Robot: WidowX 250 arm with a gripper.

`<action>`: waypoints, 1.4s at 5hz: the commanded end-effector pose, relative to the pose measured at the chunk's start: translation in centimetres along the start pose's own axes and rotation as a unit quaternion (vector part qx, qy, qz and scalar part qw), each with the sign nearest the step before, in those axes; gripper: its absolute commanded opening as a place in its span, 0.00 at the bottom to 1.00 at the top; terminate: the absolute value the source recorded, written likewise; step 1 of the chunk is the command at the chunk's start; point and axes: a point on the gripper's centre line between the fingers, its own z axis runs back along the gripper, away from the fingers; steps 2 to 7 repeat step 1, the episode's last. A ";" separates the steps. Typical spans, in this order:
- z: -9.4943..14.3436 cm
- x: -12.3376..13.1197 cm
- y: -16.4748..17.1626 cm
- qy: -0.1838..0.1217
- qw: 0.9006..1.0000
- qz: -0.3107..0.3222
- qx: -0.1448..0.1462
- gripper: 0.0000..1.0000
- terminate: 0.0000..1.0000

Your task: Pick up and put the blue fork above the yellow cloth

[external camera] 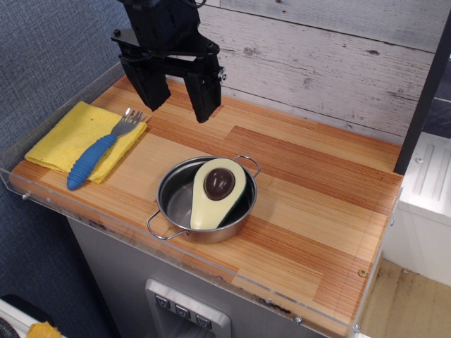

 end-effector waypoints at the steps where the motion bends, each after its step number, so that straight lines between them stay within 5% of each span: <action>1: 1.6 0.3 0.1 -0.018 1.000 -0.005 0.006 1.00 1.00; 7: 1.6 0.3 0.1 -0.018 1.000 -0.005 0.006 1.00 1.00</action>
